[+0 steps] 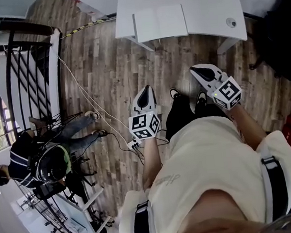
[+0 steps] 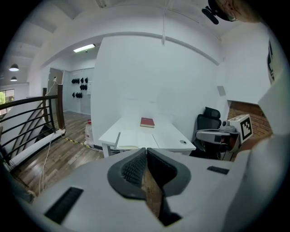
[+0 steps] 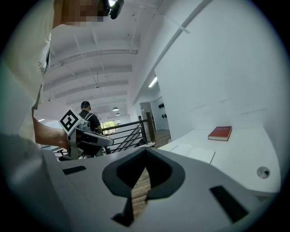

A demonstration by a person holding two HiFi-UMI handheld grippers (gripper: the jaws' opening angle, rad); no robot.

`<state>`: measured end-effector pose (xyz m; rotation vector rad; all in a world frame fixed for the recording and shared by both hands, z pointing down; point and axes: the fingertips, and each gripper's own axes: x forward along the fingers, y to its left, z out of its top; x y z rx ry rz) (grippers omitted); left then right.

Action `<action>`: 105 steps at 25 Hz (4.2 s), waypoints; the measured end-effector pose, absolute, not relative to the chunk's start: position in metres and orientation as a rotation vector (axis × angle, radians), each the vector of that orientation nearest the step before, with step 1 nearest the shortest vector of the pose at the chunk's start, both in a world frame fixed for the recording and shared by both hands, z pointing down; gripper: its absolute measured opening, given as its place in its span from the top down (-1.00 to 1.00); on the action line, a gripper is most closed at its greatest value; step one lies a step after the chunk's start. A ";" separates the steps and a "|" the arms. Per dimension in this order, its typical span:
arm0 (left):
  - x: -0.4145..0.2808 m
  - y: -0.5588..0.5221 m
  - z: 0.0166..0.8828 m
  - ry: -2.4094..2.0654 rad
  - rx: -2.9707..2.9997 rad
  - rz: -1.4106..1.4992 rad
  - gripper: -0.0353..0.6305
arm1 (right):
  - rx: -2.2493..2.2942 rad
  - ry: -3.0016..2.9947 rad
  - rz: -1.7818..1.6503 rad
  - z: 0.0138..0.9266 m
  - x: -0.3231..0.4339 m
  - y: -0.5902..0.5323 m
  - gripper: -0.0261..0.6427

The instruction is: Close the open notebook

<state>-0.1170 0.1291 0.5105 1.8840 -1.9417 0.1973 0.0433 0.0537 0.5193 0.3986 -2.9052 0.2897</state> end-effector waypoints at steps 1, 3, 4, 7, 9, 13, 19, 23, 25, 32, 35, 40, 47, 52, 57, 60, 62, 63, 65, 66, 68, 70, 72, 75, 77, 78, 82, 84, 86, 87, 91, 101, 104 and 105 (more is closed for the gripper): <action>-0.122 0.125 0.513 -1.934 1.886 0.189 0.82 | 0.412 -2.897 0.293 0.518 0.039 0.051 0.90; -0.130 0.116 0.518 -1.912 1.891 0.172 0.82 | 0.436 -2.878 0.302 0.519 0.032 0.047 0.90; -0.133 0.110 0.520 -1.896 1.904 0.173 0.83 | 0.446 -2.869 0.308 0.521 0.030 0.045 0.90; -0.140 0.083 0.517 -1.852 1.983 0.204 0.83 | 0.482 -2.851 0.329 0.522 0.020 0.030 0.90; -0.149 0.056 0.510 -1.827 2.038 0.204 0.83 | 0.504 -2.852 0.302 0.514 0.006 0.012 0.90; -0.171 0.023 0.504 -1.779 2.108 0.189 0.83 | 0.577 -2.874 0.252 0.498 -0.021 -0.013 0.90; -0.199 -0.016 0.496 -1.728 2.197 0.173 0.83 | 0.709 -2.850 0.211 0.484 -0.039 -0.035 0.90; -0.210 -0.037 0.511 -1.660 2.239 0.209 0.82 | 0.791 -2.821 0.238 0.495 -0.045 -0.044 0.90; -0.215 -0.040 0.519 -1.632 2.234 0.221 0.82 | 0.802 -2.797 0.264 0.503 -0.048 -0.045 0.90; -0.230 -0.054 0.541 -1.620 2.144 0.223 0.82 | 0.741 -2.796 0.290 0.507 -0.065 -0.071 0.90; -0.236 -0.066 0.545 -1.647 2.092 0.219 0.82 | 0.683 -2.811 0.307 0.511 -0.074 -0.090 0.90; -0.232 -0.071 0.549 -1.688 2.047 0.265 0.82 | 0.600 -2.860 0.314 0.516 -0.078 -0.111 0.90; -0.228 -0.097 0.555 -1.741 1.970 0.328 0.82 | 0.537 -2.924 0.300 0.509 -0.063 -0.161 0.90; -0.232 -0.125 0.547 -1.777 1.909 0.348 0.82 | 0.509 -2.913 0.318 0.507 -0.049 -0.197 0.90; -0.227 -0.132 0.555 -1.767 1.881 0.365 0.82 | 0.483 -2.892 0.292 0.514 -0.039 -0.212 0.90; -0.223 -0.135 0.561 -1.742 1.870 0.381 0.82 | 0.500 -2.883 0.319 0.518 -0.033 -0.214 0.90; -0.223 -0.138 0.567 -1.738 1.860 0.384 0.82 | 0.511 -2.877 0.339 0.522 -0.030 -0.215 0.90; -0.223 -0.138 0.571 -1.733 1.855 0.385 0.82 | 0.515 -2.873 0.345 0.524 -0.028 -0.214 0.90; -0.223 -0.136 0.581 -1.716 1.846 0.393 0.82 | 0.525 -2.864 0.350 0.527 -0.023 -0.211 0.90; -0.223 -0.135 0.585 -1.706 1.842 0.395 0.82 | 0.531 -2.861 0.351 0.529 -0.021 -0.210 0.90; -0.226 -0.135 0.592 -1.685 1.840 0.389 0.81 | 0.546 -2.858 0.350 0.532 -0.020 -0.209 0.90; -0.231 -0.135 0.596 -1.662 1.839 0.378 0.77 | 0.560 -2.853 0.341 0.531 -0.021 -0.209 0.90; -0.236 -0.133 0.603 -1.632 1.831 0.373 0.55 | 0.576 -2.844 0.332 0.526 -0.023 -0.208 0.90; -0.244 -0.130 0.615 -1.593 1.816 0.375 0.55 | 0.604 -2.833 0.320 0.518 -0.028 -0.207 0.90; -0.249 -0.128 0.623 -1.565 1.813 0.363 0.55 | 0.621 -2.828 0.307 0.517 -0.032 -0.205 0.90; -0.250 -0.128 0.629 -1.548 1.812 0.356 0.55 | 0.632 -2.822 0.301 0.516 -0.034 -0.204 0.90; -0.260 -0.127 0.661 -1.480 1.793 0.333 0.55 | 0.683 -2.785 0.302 0.513 -0.044 -0.197 0.90; -0.264 -0.126 0.679 -1.438 1.777 0.320 0.55 | 0.701 -2.772 0.300 0.518 -0.048 -0.192 0.90; -0.265 -0.126 0.695 -1.388 1.767 0.309 0.55 | 0.728 -2.751 0.300 0.520 -0.051 -0.189 0.90; -0.265 -0.126 0.703 -1.366 1.765 0.308 0.55 | 0.743 -2.738 0.299 0.519 -0.053 -0.188 0.90; -0.272 -0.127 0.730 -1.314 1.744 0.298 0.55 | 0.784 -2.687 0.293 0.525 -0.059 -0.182 0.90; -0.260 -0.133 0.760 -1.100 1.740 0.131 0.57 | 0.824 -2.611 0.303 0.542 -0.074 -0.176 0.90; -0.258 -0.134 0.766 -1.016 1.729 0.035 0.65 | 0.820 -2.595 0.298 0.546 -0.078 -0.177 0.90; -0.259 -0.134 0.768 -0.994 1.722 0.009 0.65 | 0.820 -2.593 0.300 0.547 -0.079 -0.178 0.90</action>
